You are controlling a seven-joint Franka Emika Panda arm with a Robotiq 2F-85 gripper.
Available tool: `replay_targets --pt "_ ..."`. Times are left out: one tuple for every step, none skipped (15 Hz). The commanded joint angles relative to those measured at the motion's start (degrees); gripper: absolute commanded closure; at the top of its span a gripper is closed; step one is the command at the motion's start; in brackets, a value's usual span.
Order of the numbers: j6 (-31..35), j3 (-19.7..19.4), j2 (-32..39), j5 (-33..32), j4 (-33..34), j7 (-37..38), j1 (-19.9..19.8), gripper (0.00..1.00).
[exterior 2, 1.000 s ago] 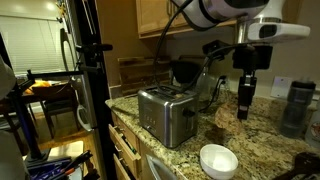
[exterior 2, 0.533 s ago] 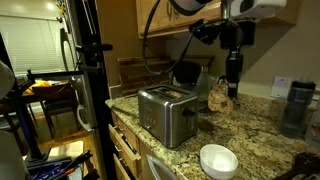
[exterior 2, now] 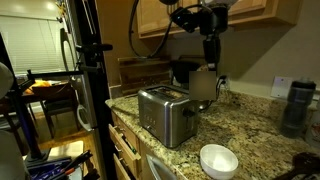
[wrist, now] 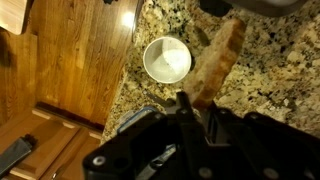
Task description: Put one slice of bread in each of the slots on the toaster
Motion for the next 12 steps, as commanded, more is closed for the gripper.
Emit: replay_targets --pt "-0.92 1.56 -3.66 0.00 -3.32 2.12 0.66 0.90" --pt "-0.89 1.92 -3.82 0.23 -3.56 2.05 0.73 0.90" --pt "-0.82 2.24 -3.91 0.51 -3.80 1.93 0.78 0.90" --pt "-0.76 2.54 -3.96 0.93 -3.97 1.74 0.81 0.90" --pt "-0.87 2.81 -3.96 1.23 -4.03 1.63 0.84 0.90" --pt "-1.03 3.14 -3.92 1.42 -4.07 1.70 0.98 0.90" --pt "-1.16 3.41 -3.96 1.63 -4.15 1.72 1.08 0.90" --pt "-1.38 3.74 -4.07 1.93 -4.20 1.77 1.24 0.90" --pt "-1.61 4.04 -4.13 2.17 -4.21 1.75 1.40 0.90" --pt "-1.79 4.33 -4.21 2.42 -4.24 1.79 1.64 0.90" --pt "-1.94 4.54 -4.30 2.59 -4.28 1.75 1.90 0.90" --pt "-2.15 4.72 -4.42 2.81 -4.30 1.70 2.09 0.90"
